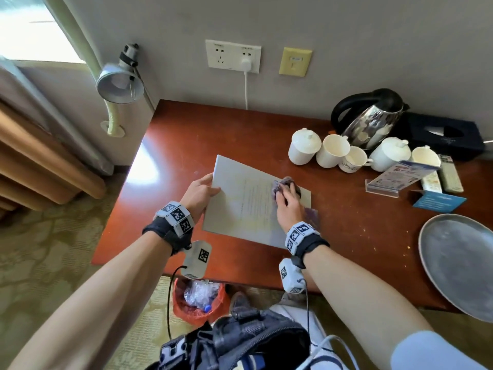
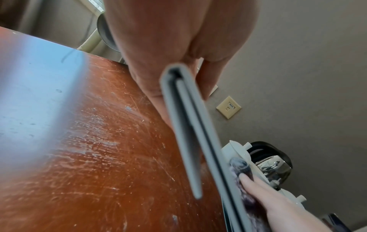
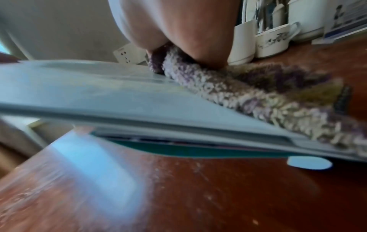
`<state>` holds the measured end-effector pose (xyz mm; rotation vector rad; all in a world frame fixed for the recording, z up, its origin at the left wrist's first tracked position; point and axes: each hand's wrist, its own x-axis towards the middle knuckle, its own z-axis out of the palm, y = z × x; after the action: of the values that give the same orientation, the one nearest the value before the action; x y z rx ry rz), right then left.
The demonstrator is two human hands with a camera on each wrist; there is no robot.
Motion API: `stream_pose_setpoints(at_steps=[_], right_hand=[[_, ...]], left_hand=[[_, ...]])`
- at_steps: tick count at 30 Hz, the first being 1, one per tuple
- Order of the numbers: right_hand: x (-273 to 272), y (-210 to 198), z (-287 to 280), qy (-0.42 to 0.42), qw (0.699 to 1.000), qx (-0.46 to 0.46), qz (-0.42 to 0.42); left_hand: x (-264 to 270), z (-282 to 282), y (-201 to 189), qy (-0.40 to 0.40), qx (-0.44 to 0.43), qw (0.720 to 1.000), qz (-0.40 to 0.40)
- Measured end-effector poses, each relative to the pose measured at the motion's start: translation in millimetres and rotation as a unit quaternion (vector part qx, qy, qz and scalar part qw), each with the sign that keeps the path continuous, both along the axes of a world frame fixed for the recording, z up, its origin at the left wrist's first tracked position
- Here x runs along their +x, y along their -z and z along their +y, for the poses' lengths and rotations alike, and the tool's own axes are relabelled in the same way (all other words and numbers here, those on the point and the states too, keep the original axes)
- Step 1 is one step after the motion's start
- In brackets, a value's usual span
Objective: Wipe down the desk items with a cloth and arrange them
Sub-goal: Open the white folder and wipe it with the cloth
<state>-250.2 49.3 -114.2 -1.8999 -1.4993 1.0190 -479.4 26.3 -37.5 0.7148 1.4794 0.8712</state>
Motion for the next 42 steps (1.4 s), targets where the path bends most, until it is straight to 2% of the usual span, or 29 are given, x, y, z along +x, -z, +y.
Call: stream_pose_setpoints(at_steps=[2, 4, 7, 10, 13, 18, 22, 24, 27, 30, 32, 34, 35, 36, 38, 40, 42], right_hand=[[-15, -8, -1, -0.033, 0.999, 0.033, 0.000], [-35, -18, -2, -0.108, 0.991, 0.076, -0.015], [-67, -32, -1, -0.207, 0.974, 0.076, -0.045], [-75, -39, 7, -0.244, 0.963, 0.086, -0.070], [-47, -25, 8, -0.196, 0.975, 0.080, -0.073], [25, 10, 9, -0.065, 0.992, -0.006, -0.107], [17, 11, 12, -0.021, 0.996, -0.023, -0.084], [-6, 3, 6, -0.048, 0.996, 0.013, -0.081], [-47, -10, -5, -0.156, 0.982, 0.078, -0.067], [-77, -23, -7, -0.212, 0.972, 0.083, -0.052], [-76, -25, -4, -0.234, 0.967, 0.092, -0.041], [-51, -17, -3, -0.252, 0.962, 0.101, -0.034], [-35, -11, -3, -0.234, 0.967, 0.099, 0.007], [-16, -2, -1, -0.198, 0.976, 0.093, 0.009], [16, 5, 0, -0.122, 0.991, 0.028, -0.056], [34, 14, 0, -0.059, 0.991, -0.002, -0.123], [26, 13, -1, -0.033, 0.993, -0.014, -0.114]], left_hand=[[-1, 1, 2, -0.004, 0.002, 1.000, 0.005], [-1, 2, 3, -0.002, 0.005, 1.000, 0.011], [1, 0, 5, -0.009, 0.013, 1.000, 0.019], [-2, 2, 4, -0.011, 0.019, 1.000, 0.020], [-3, 2, 3, -0.010, 0.008, 1.000, 0.015], [-4, -10, 8, -0.007, -0.006, 1.000, 0.011], [-2, -11, 9, -0.009, -0.005, 1.000, 0.026], [-2, -10, 9, -0.010, 0.001, 0.999, 0.036], [0, -10, 10, -0.013, 0.006, 0.999, 0.042], [-1, -10, 10, -0.013, 0.015, 0.999, 0.034], [-4, -9, 9, -0.013, 0.016, 0.999, 0.028], [-7, -10, 9, -0.008, 0.009, 0.999, 0.033], [-8, -12, 10, -0.004, 0.005, 0.999, 0.035], [-9, -13, 11, -0.002, 0.001, 0.999, 0.035], [-8, -14, 12, -0.004, -0.004, 0.999, 0.033], [-8, -14, 13, -0.007, -0.003, 0.999, 0.033], [-7, -13, 12, -0.008, -0.002, 0.999, 0.031]])
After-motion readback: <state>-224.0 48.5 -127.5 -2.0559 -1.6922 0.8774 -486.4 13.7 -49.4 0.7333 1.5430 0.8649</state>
